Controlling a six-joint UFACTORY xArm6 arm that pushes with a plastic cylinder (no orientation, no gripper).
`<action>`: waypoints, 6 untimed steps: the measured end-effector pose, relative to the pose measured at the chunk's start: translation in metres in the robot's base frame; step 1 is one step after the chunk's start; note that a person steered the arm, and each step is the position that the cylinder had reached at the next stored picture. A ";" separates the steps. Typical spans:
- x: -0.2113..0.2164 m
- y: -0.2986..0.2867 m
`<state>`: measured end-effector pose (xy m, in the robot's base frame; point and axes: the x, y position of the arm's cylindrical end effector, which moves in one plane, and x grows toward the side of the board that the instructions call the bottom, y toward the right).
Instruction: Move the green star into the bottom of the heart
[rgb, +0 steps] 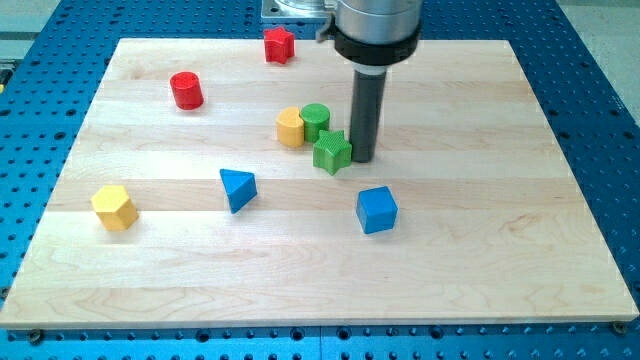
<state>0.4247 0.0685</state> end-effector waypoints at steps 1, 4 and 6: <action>0.016 -0.018; 0.017 -0.069; 0.031 -0.124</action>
